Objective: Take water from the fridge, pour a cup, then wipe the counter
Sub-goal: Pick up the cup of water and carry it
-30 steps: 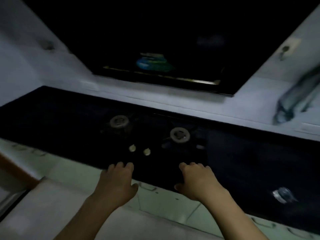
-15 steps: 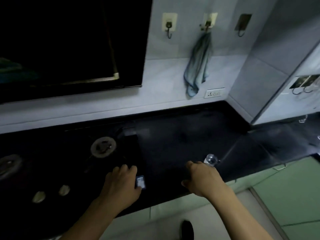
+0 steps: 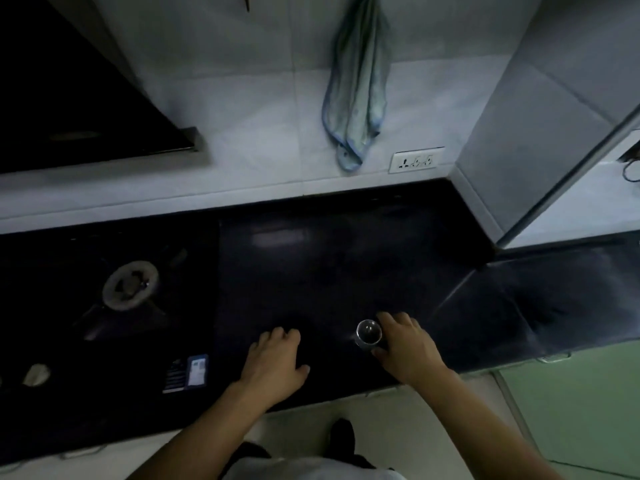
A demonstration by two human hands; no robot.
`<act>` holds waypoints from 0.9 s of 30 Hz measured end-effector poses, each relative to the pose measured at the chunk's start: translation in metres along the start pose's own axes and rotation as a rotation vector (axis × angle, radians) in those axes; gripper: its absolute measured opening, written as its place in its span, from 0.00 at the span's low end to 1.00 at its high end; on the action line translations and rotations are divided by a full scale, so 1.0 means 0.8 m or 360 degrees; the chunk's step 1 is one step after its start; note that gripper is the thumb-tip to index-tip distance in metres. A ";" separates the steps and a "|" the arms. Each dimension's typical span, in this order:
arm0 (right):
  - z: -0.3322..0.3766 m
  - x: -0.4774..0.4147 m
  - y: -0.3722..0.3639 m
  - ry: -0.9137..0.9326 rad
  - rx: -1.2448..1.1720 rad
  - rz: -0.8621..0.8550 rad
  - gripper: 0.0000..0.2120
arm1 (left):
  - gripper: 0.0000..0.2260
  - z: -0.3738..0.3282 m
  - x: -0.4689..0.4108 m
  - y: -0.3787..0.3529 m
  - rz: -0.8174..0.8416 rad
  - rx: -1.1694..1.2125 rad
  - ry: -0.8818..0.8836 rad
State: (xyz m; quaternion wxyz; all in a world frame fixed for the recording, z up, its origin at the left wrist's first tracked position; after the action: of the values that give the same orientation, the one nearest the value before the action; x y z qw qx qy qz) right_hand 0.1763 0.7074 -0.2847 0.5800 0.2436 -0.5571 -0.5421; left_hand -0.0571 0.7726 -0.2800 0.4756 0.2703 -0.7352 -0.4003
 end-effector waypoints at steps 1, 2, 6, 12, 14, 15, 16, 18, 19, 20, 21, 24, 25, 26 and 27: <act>-0.007 -0.009 -0.007 0.0007 -0.0036 0.0019 0.31 | 0.22 -0.006 -0.008 -0.008 0.0031 0.0042 0.0006; -0.012 -0.018 -0.013 0.0012 -0.0064 0.0045 0.33 | 0.22 -0.012 -0.015 -0.015 0.0070 0.0081 0.0009; -0.021 -0.044 -0.038 0.0031 -0.0123 0.0122 0.40 | 0.21 -0.028 -0.040 -0.037 0.0165 0.0269 0.0045; -0.022 -0.066 -0.061 0.0075 -0.0096 0.0113 0.33 | 0.22 -0.030 -0.072 -0.076 0.0307 0.0986 0.0313; -0.021 -0.068 -0.064 0.0066 -0.0129 0.0101 0.31 | 0.22 -0.032 -0.079 -0.084 0.0340 0.1291 0.0485; -0.021 -0.069 -0.065 0.0052 -0.0157 0.0103 0.30 | 0.22 -0.033 -0.082 -0.088 0.0348 0.1423 0.0555; -0.020 -0.070 -0.065 0.0039 -0.0185 0.0107 0.30 | 0.22 -0.034 -0.085 -0.091 0.0362 0.1548 0.0612; -0.020 -0.070 -0.066 0.0041 -0.0215 0.0110 0.29 | 0.22 -0.036 -0.089 -0.096 0.0401 0.1780 0.0696; -0.018 -0.069 -0.065 0.0056 -0.0222 0.0107 0.29 | 0.21 -0.037 -0.089 -0.097 0.0422 0.1891 0.0724; -0.017 -0.067 -0.064 0.0074 -0.0238 0.0103 0.29 | 0.20 -0.038 -0.090 -0.100 0.0444 0.2008 0.0748; -0.014 -0.065 -0.063 0.0092 -0.0265 0.0098 0.29 | 0.19 -0.039 -0.091 -0.102 0.0465 0.2118 0.0770; -0.004 -0.057 -0.057 0.0158 -0.0329 0.0068 0.29 | 0.18 -0.043 -0.091 -0.105 0.0519 0.2349 0.0814; 0.000 -0.053 -0.054 0.0187 -0.0333 0.0057 0.29 | 0.18 -0.044 -0.090 -0.105 0.0547 0.2403 0.0798; 0.005 -0.050 -0.052 0.0220 -0.0333 0.0044 0.29 | 0.18 -0.044 -0.089 -0.104 0.0583 0.2454 0.0762; 0.009 -0.046 -0.049 0.0254 -0.0331 0.0032 0.29 | 0.17 -0.044 -0.087 -0.102 0.0621 0.2495 0.0713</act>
State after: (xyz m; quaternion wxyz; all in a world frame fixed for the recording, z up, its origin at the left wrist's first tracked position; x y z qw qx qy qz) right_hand 0.1634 0.7312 -0.3316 0.6500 0.2190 -0.4525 -0.5700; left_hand 0.0046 0.7715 -0.3748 0.3455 0.4638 -0.7222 0.3795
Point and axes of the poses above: each hand's wrist, its own x-axis away from the middle knuckle, its own y-axis out of the back of the hand, z = x × y, the point moved 2 cm from there along -x, towards the middle knuckle, and after that the axes turned 2 degrees about y, right-handed, at the moved point
